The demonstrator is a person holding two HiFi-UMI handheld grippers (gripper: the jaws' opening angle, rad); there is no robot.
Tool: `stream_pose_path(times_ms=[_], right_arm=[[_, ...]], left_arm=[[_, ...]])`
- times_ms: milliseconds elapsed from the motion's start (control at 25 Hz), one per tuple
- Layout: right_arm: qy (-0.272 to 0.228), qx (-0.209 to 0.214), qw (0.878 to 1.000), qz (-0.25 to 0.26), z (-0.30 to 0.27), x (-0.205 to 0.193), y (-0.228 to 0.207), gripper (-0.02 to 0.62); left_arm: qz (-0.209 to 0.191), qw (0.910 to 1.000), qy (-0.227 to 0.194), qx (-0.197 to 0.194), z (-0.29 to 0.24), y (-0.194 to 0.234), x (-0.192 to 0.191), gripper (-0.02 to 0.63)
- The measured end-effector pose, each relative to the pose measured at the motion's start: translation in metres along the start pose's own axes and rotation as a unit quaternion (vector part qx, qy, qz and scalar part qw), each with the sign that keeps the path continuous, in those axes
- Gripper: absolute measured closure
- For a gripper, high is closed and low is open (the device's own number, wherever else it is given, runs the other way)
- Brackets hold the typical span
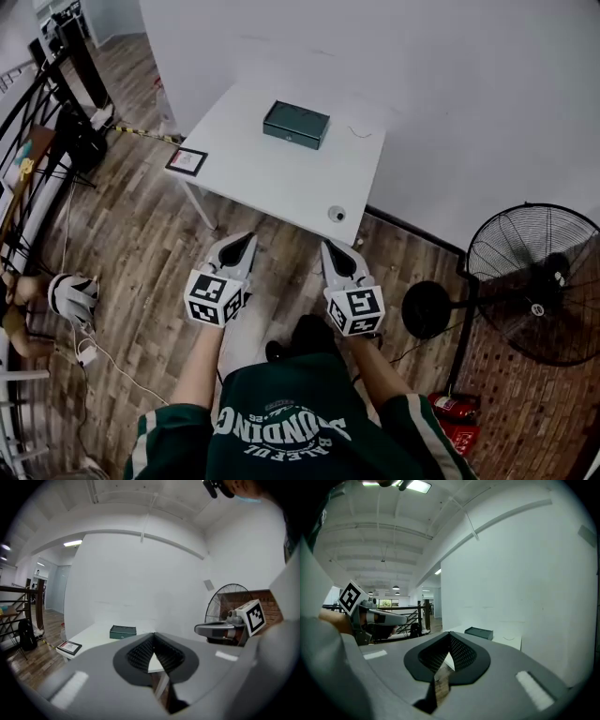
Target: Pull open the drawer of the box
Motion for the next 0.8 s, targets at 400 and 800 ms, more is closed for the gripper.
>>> stream_pose_path(times_ms=[400,800], right_arm=[[-0.005,-0.011,1.000,-0.012,-0.033,0.008,-0.025,0.594],[0.005,-0.002,1.000,-0.023,-0.128,0.023,-0.080,0.594]], left_arm=[[-0.003,1.0000,0.002,-0.006,-0.040,0.023,0.015,0.554],[-0.023,0.9996,0.018,-0.003,-0.136,0.077,0.049,0.554]])
Point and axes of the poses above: the fingertips, and each gripper's own axes: z backward along the fingers, y to its left, x out of its top, the point moved 9 cm from there along z, backward along the fingers, and after that the axes turned 11 degrees about y, right-handed, at the moved point
